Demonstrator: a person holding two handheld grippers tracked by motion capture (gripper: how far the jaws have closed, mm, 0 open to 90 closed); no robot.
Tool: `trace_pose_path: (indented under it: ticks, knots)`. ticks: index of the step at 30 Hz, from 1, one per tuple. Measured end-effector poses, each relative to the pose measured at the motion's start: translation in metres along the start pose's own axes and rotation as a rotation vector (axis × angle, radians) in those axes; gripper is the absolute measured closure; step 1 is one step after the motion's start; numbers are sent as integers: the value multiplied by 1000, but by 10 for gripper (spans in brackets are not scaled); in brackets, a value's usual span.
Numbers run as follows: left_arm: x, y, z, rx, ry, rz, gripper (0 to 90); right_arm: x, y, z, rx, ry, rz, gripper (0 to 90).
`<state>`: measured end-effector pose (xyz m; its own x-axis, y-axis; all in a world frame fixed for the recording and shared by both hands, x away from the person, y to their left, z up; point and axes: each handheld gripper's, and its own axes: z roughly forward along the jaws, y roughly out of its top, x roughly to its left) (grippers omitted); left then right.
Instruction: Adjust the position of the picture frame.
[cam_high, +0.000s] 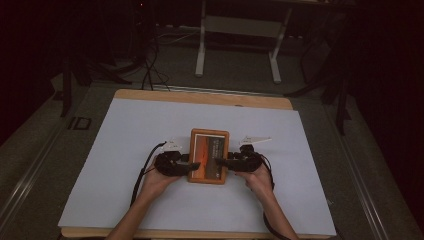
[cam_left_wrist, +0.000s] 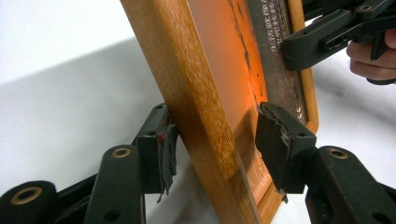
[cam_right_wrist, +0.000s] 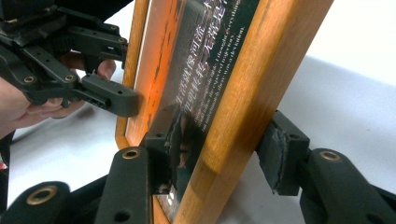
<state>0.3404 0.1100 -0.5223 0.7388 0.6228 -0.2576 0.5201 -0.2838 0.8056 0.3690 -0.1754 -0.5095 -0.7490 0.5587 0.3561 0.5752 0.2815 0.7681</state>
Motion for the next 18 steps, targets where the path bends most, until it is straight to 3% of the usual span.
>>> trace_pose_path:
  ticks: [18]
  knots:
    - [10,0,9,39,-15,-81,447,-9,2,15,29,-17,113,452]
